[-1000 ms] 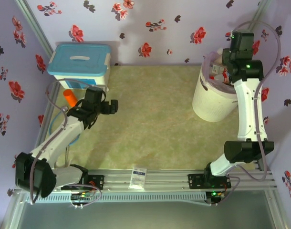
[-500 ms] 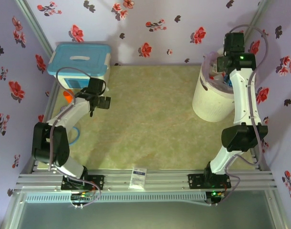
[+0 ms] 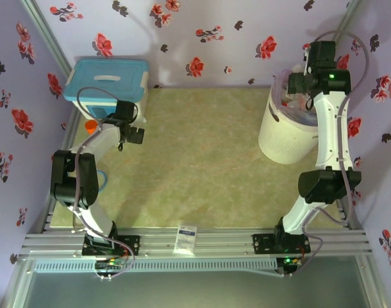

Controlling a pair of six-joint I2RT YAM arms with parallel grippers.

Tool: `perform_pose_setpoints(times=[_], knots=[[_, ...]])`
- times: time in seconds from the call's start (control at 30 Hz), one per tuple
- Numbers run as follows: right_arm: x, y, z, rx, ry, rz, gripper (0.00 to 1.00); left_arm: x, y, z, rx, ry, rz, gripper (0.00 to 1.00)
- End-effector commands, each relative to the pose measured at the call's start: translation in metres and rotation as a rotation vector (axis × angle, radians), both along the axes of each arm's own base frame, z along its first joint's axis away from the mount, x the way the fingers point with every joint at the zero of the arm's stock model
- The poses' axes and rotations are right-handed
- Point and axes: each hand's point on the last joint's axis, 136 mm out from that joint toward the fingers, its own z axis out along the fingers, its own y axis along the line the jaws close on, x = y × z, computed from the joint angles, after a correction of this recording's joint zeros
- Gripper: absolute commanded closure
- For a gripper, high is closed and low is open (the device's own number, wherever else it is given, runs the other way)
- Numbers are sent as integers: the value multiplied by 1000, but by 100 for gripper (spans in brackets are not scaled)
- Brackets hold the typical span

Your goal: Put the plastic bottles in the bin

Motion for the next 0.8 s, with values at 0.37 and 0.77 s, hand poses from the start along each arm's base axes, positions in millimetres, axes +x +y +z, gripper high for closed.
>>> perform_pose_setpoints(times=[0.37,0.77], knots=[[-19,-27,21,55,-115,-106,48,8,19,-22,-48,49,28,0],[-39,-19,-15,114,-81,-109,52,2,23,-38,-82,102,34,0]])
